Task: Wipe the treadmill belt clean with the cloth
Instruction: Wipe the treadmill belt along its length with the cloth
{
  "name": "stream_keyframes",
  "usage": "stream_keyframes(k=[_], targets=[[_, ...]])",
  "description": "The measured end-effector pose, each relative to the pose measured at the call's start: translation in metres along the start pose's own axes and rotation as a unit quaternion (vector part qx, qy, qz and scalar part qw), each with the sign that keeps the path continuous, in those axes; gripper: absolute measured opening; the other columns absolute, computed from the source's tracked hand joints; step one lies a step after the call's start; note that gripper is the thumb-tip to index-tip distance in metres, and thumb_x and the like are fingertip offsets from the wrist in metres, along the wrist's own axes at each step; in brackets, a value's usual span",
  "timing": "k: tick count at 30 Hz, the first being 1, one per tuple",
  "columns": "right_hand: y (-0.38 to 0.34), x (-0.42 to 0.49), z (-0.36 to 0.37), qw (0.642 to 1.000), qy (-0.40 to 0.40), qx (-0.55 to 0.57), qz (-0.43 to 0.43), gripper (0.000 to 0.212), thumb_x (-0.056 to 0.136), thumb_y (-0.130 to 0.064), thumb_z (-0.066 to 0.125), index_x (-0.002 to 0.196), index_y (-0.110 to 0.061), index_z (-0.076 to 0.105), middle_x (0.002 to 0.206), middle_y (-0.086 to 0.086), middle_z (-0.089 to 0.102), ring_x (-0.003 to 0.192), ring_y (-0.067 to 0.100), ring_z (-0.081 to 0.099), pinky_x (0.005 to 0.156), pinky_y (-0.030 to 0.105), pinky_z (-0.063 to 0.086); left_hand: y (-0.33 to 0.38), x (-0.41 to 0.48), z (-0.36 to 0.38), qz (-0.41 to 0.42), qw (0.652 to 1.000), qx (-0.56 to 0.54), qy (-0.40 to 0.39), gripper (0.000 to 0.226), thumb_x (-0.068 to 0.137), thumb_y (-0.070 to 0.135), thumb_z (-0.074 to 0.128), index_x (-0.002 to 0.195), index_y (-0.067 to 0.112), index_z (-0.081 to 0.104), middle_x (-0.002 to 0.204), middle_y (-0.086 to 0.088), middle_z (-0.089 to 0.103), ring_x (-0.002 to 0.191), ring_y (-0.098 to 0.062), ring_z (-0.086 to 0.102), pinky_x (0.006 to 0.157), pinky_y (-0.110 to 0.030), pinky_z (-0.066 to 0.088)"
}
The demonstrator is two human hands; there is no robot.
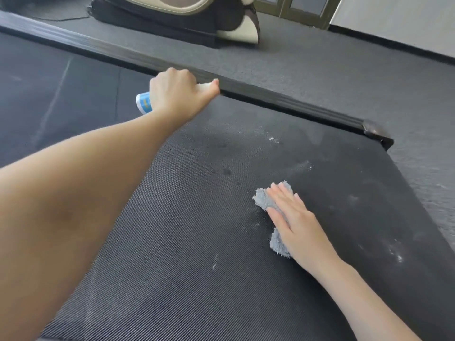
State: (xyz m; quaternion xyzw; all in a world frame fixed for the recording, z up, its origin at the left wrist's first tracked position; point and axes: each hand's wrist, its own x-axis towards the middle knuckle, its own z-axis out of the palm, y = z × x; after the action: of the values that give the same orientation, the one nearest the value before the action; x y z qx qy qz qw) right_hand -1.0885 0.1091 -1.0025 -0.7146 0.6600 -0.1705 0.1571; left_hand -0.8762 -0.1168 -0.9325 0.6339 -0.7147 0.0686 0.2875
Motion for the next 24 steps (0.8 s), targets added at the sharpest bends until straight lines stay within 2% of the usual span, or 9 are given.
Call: stream_keyframes(k=[3, 9, 12, 18, 21, 24], targets=[[0.001, 0.000, 0.000, 1.000, -0.003, 0.001, -0.003, 0.047, 0.100, -0.031, 0.032, 0.146, -0.026, 0.025, 0.150, -0.022, 0.014, 0.132, -0.021, -0.007, 0.109, 0.006, -0.009, 0.007, 0.013, 0.007, -0.022, 1.000, -0.005, 0.011, 0.066, 0.087, 0.061, 0.039, 0.081, 0.002, 0.068, 0.085, -0.024, 0.064, 0.086, -0.042, 0.059, 0.066, -0.035, 0.032], [0.000, 0.001, 0.001, 1.000, -0.002, 0.000, 0.001, 0.047, 0.099, -0.031, 0.033, 0.146, -0.024, 0.026, 0.152, -0.019, 0.015, 0.138, -0.012, -0.002, 0.110, 0.007, -0.009, 0.017, 0.030, 0.025, -0.040, 0.998, -0.030, -0.047, 0.069, 0.083, 0.066, 0.038, 0.087, 0.003, 0.067, 0.099, -0.023, 0.064, 0.097, -0.042, 0.058, 0.076, -0.037, 0.039], [0.000, 0.001, 0.000, 1.000, -0.005, 0.004, 0.007, 0.047, 0.100, -0.030, 0.033, 0.146, -0.024, 0.026, 0.152, -0.018, 0.016, 0.138, -0.011, -0.002, 0.110, 0.007, -0.008, 0.024, 0.030, 0.030, -0.025, 0.998, -0.022, -0.057, 0.067, 0.082, 0.066, 0.038, 0.083, 0.004, 0.065, 0.096, -0.023, 0.063, 0.096, -0.042, 0.058, 0.075, -0.038, 0.038], [0.000, 0.000, 0.001, 1.000, -0.005, 0.015, 0.007, 0.048, 0.099, -0.032, 0.032, 0.146, -0.024, 0.026, 0.152, -0.018, 0.016, 0.138, -0.012, -0.002, 0.113, 0.012, -0.006, 0.033, 0.028, 0.028, -0.015, 1.000, -0.020, -0.018, 0.069, 0.086, 0.062, 0.035, 0.084, 0.001, 0.067, 0.092, -0.025, 0.063, 0.091, -0.043, 0.058, 0.068, -0.037, 0.032], [0.001, 0.000, 0.002, 1.000, -0.005, 0.012, 0.004, 0.048, 0.099, -0.032, 0.032, 0.146, -0.023, 0.025, 0.152, -0.017, 0.016, 0.139, -0.010, -0.001, 0.115, 0.015, -0.004, 0.041, 0.029, 0.028, -0.004, 0.998, -0.044, -0.046, 0.062, 0.085, 0.062, 0.038, 0.079, 0.006, 0.063, 0.092, -0.022, 0.062, 0.093, -0.041, 0.057, 0.070, -0.036, 0.034], [0.001, 0.001, 0.002, 1.000, 0.000, 0.010, 0.002, 0.048, 0.099, -0.031, 0.033, 0.146, -0.022, 0.026, 0.153, -0.016, 0.017, 0.139, -0.009, 0.000, 0.115, 0.016, -0.004, 0.049, 0.026, 0.030, 0.021, 0.994, -0.047, -0.093, 0.065, 0.082, 0.069, 0.037, 0.075, 0.008, 0.060, 0.083, -0.015, 0.053, 0.093, -0.040, 0.058, 0.072, -0.035, 0.035]])
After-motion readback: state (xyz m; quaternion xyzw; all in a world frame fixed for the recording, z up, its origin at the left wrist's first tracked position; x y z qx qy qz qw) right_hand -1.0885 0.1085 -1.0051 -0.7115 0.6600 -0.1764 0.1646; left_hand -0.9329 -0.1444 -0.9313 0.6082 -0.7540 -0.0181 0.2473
